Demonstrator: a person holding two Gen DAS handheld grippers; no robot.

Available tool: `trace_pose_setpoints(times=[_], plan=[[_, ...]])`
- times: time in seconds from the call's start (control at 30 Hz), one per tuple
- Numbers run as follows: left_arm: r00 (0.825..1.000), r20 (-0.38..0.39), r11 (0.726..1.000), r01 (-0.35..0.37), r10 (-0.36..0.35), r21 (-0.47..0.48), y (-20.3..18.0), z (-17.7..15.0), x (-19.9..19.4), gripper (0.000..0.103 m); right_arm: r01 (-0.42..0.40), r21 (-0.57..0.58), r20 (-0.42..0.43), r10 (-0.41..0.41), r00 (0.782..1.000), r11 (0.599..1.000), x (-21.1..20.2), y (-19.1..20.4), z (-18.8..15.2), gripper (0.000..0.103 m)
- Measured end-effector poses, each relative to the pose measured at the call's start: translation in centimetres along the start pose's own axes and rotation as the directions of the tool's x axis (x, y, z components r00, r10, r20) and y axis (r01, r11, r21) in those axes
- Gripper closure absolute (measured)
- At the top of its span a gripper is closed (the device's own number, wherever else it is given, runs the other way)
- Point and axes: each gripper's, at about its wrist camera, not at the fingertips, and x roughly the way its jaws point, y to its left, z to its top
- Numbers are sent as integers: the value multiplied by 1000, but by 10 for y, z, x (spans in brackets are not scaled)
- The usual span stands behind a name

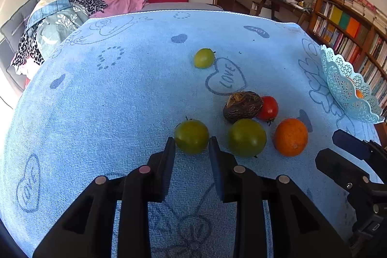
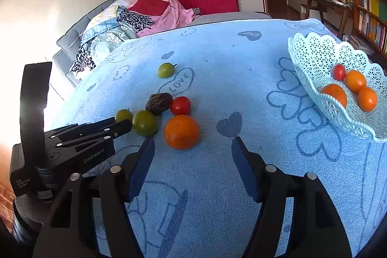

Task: Organize fruits
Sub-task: 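Grasp a green tomato with the left tool while the right tool grasps the orange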

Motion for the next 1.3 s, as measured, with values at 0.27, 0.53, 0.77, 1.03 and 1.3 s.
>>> trace_pose_setpoints(times=[0.27, 0.53, 0.77, 1.03, 1.3], plan=[[1000, -13, 1000, 15, -15, -2, -1, 3, 5, 74, -4, 2, -13, 4, 1000, 1000, 7, 3, 1, 35], [999, 34, 1000, -11, 12, -15, 2, 0, -7, 74, 5, -26, -26, -6, 1000, 1000, 19, 11, 6, 35], [997, 76, 999, -33, 34, -13, 3, -2, -16, 74, 16, -39, -56, -18, 998, 999, 34, 13, 9, 46], [995, 90, 999, -35, 35, -8, 1, -3, -19, 74, 9, -46, -93, -13, 996, 999, 50, 13, 8, 62], [995, 95, 999, -35, 35, -8, 1, -3, -20, 74, 6, -27, -71, -8, 997, 1000, 42, 9, 4, 62]])
